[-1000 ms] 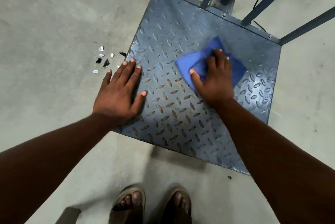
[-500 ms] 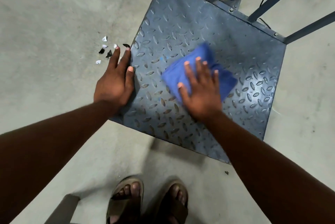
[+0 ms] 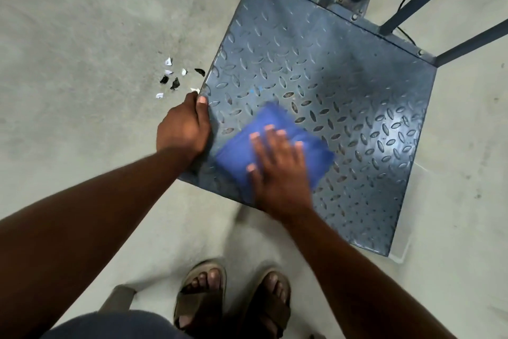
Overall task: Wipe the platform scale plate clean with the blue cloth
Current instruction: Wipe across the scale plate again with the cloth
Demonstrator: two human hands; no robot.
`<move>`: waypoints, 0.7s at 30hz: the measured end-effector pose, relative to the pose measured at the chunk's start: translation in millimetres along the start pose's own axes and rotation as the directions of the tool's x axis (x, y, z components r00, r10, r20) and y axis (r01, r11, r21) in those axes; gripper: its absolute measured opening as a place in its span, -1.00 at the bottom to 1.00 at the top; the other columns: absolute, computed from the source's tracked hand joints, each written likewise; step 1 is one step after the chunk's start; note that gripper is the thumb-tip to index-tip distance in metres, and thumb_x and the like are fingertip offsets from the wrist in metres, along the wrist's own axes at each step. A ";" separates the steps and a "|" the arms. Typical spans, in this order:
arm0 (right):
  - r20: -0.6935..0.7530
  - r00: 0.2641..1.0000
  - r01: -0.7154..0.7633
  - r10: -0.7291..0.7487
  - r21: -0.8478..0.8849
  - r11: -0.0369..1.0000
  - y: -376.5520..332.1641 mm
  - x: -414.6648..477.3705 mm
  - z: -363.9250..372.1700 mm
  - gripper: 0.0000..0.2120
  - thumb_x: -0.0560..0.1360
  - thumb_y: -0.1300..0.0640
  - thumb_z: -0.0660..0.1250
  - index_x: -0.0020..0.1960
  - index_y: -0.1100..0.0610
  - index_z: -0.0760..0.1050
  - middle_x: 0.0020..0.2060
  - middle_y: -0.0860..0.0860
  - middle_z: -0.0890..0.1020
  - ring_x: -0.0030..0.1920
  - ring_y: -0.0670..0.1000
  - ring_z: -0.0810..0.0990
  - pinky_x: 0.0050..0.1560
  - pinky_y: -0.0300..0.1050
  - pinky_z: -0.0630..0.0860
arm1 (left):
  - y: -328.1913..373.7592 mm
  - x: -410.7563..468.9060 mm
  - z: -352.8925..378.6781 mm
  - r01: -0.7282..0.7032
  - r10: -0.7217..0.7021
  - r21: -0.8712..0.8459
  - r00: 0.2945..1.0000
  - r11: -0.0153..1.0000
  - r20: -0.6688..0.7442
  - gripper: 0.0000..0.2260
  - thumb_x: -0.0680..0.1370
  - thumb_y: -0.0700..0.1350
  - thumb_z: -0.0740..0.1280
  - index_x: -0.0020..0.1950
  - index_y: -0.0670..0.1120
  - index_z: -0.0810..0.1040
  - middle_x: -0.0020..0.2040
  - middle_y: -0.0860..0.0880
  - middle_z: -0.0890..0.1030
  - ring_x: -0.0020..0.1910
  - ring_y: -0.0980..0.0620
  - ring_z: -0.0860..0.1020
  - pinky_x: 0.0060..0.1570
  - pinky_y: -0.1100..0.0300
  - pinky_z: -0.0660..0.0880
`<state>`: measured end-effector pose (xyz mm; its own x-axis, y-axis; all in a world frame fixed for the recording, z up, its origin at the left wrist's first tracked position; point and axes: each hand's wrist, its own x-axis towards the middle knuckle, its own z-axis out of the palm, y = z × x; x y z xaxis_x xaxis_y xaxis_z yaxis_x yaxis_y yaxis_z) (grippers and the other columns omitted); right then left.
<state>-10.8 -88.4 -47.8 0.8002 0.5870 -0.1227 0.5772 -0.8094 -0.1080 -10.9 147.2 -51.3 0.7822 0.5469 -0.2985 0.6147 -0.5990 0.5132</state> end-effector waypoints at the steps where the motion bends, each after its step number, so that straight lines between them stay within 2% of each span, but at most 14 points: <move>1: -0.019 0.984 -0.179 0.179 -0.012 0.984 21.4 4.2 -2.8 -0.39 0.67 -0.20 0.02 0.67 -0.04 0.10 0.67 0.08 0.08 0.66 0.15 0.08 0.58 0.31 0.07 | -0.9 -0.3 -0.1 -0.013 0.013 -0.001 1.000 1.000 0.003 -0.53 0.78 0.13 -0.03 0.53 -0.08 0.41 0.26 -0.29 0.64 0.22 -0.38 0.59 0.06 -0.14 0.46; 2: -0.033 0.943 -0.333 0.332 -0.008 0.943 42.7 8.2 -5.8 -0.38 0.67 -0.21 -0.02 0.68 -0.04 0.05 0.67 0.09 0.06 0.66 0.16 0.05 0.58 0.32 0.06 | -1.5 -0.3 -0.7 -0.028 0.028 -0.010 1.000 1.000 0.009 -0.51 0.78 0.13 -0.02 0.62 -0.07 0.33 0.38 -0.24 0.60 0.31 -0.33 0.56 0.15 -0.14 0.48; 4: -0.026 0.873 -0.487 0.487 0.019 0.873 71.3 18.2 -12.4 -0.35 0.67 -0.23 -0.09 0.69 -0.02 -0.03 0.68 0.11 0.00 0.67 0.17 -0.01 0.59 0.36 0.02 | -2.2 -1.9 -1.1 -0.069 0.070 -0.034 0.997 0.997 0.027 -0.46 0.78 0.13 0.00 0.73 -0.05 0.15 0.59 -0.13 0.44 0.47 -0.24 0.48 0.31 -0.13 0.46; 6: -0.029 0.835 -0.548 0.549 0.041 0.836 68.8 33.9 -15.3 -0.34 0.66 -0.22 -0.12 0.69 0.04 -0.03 0.68 0.14 -0.01 0.67 0.18 -0.03 0.58 0.38 -0.01 | -1.4 -5.1 -2.1 -0.135 0.136 -0.036 0.990 0.990 0.035 -0.43 0.77 0.13 0.02 0.76 -0.03 0.04 0.67 -0.07 0.33 0.52 -0.21 0.44 0.33 -0.14 0.46; 8: -0.069 0.826 -0.556 0.559 0.058 0.829 37.8 46.9 -13.1 -0.33 0.67 -0.19 -0.10 0.69 0.10 0.02 0.67 0.17 0.03 0.67 0.17 -0.01 0.58 0.37 0.01 | -2.7 -5.4 -2.8 -0.178 0.179 -0.036 0.983 0.983 0.034 -0.42 0.77 0.13 0.03 0.76 -0.01 0.01 0.65 -0.09 0.36 0.48 -0.23 0.48 0.29 -0.15 0.48; 10: -0.107 0.891 -0.439 0.440 0.042 0.898 -8.1 46.7 -7.0 -0.36 0.68 -0.17 -0.03 0.67 0.10 0.09 0.66 0.17 0.10 0.66 0.16 0.06 0.59 0.31 0.03 | -6.4 -0.7 -3.1 -0.161 0.165 -0.070 0.985 0.984 0.048 -0.43 0.76 0.14 0.02 0.76 0.03 0.04 0.50 -0.19 0.53 0.36 -0.30 0.55 0.24 -0.16 0.50; 12: -0.066 0.977 -0.200 0.201 0.018 0.980 -52.3 32.7 -1.8 -0.37 0.67 -0.17 0.03 0.66 0.08 0.14 0.65 0.16 0.13 0.65 0.14 0.10 0.59 0.27 0.03 | -12.0 4.3 -2.2 -0.121 0.131 -0.155 0.990 0.981 0.060 -0.46 0.74 0.17 0.02 0.72 0.07 0.18 0.27 -0.26 0.66 0.22 -0.34 0.61 0.17 -0.14 0.54; 14: 0.004 1.000 0.009 -0.010 0.012 1.000 -72.5 12.7 -0.7 -0.37 0.66 -0.20 0.03 0.66 0.05 0.15 0.66 0.13 0.13 0.65 0.12 0.10 0.57 0.26 0.03 | -12.4 5.5 -3.0 -0.062 0.083 -0.244 0.993 0.968 0.079 -0.53 0.73 0.17 0.03 0.60 0.08 0.39 0.19 -0.23 0.70 0.19 -0.31 0.62 0.10 -0.01 0.50; 16: -0.005 0.996 0.088 -0.088 0.010 0.996 -58.5 5.2 0.2 -0.37 0.66 -0.24 0.05 0.66 0.01 0.17 0.66 0.08 0.16 0.64 0.10 0.13 0.57 0.25 0.05 | -12.2 5.0 -3.6 -0.006 0.038 -0.296 0.994 0.955 0.100 -0.60 0.75 0.16 0.05 0.43 0.03 0.52 0.21 -0.18 0.69 0.22 -0.25 0.60 0.07 0.08 0.43; 18: -0.029 0.999 -0.022 0.022 -0.001 1.000 -25.2 9.5 0.2 -0.36 0.65 -0.26 0.06 0.66 -0.03 0.16 0.66 0.07 0.15 0.65 0.11 0.13 0.59 0.27 0.04 | -11.8 6.0 -4.7 0.034 0.011 -0.343 0.992 0.939 0.127 -0.60 0.75 0.18 0.07 0.34 0.01 0.58 0.23 -0.13 0.69 0.25 -0.19 0.59 0.17 0.07 0.45; 21: -0.072 0.937 -0.343 0.342 0.001 0.939 35.3 32.9 -3.2 -0.35 0.67 -0.25 -0.01 0.68 -0.01 0.06 0.67 0.11 0.09 0.66 0.15 0.08 0.60 0.31 0.03 | -12.9 8.9 -5.7 0.122 -0.066 -0.395 0.986 0.911 0.154 -0.58 0.75 0.19 0.08 0.23 -0.02 0.63 0.23 -0.08 0.68 0.22 -0.09 0.59 0.24 0.10 0.45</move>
<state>36.4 -97.6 -52.5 0.9588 0.2722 -0.0813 0.2678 -0.9616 -0.0607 -12.5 163.1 -55.9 0.7465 0.4883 -0.4519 0.6151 -0.2476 0.7486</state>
